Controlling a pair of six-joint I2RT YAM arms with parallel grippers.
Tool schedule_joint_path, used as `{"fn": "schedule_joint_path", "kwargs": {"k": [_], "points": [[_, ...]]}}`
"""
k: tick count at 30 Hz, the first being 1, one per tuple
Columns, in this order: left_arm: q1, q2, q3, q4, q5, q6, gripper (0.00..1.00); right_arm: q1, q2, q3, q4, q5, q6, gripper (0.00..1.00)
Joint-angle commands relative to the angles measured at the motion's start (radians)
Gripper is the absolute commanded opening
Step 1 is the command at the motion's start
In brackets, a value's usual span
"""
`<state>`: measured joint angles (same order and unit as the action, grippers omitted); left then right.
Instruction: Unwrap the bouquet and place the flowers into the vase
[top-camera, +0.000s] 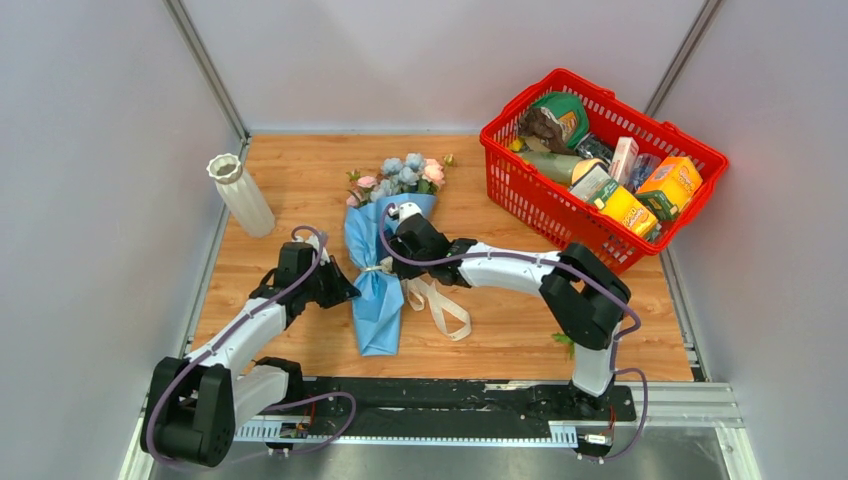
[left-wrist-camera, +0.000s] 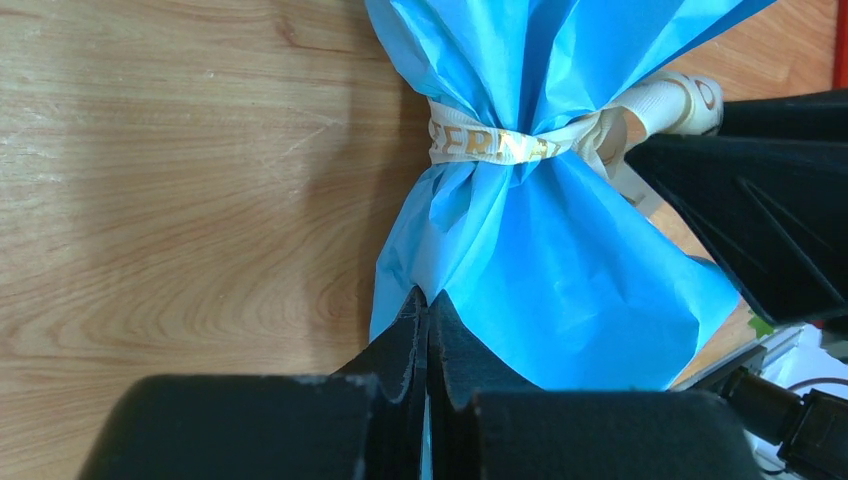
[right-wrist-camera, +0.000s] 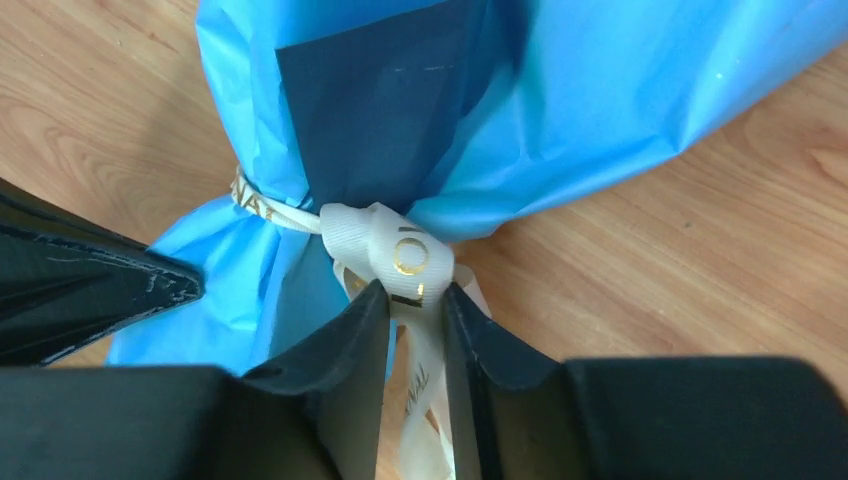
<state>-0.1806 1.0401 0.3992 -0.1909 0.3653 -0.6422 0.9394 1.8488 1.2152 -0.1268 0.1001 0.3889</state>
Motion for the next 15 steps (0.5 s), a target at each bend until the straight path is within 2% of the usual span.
{"fn": "schedule_joint_path", "kwargs": {"k": [1,3,6,8,12,15], "points": [[0.004,0.008,-0.005,0.056,-0.002,-0.01,0.0,0.002,0.017,0.03,0.043,0.06,0.007,0.2],[0.004,0.008,0.003,0.042,-0.019,-0.008,0.0,-0.004,-0.022,0.011,-0.005,0.186,0.037,0.12],[0.004,0.009,0.007,0.028,-0.04,-0.005,0.0,-0.011,-0.091,-0.022,-0.091,0.373,0.064,0.11],[0.004,0.012,0.006,0.034,-0.031,-0.008,0.0,-0.014,-0.123,-0.065,-0.099,0.394,0.077,0.11],[0.003,0.015,0.003,0.048,-0.026,-0.014,0.0,0.001,-0.154,-0.053,-0.178,0.389,0.128,0.15],[0.003,0.015,0.003,0.061,-0.016,-0.014,0.0,0.009,-0.178,0.004,-0.258,0.412,0.18,0.29]]}}
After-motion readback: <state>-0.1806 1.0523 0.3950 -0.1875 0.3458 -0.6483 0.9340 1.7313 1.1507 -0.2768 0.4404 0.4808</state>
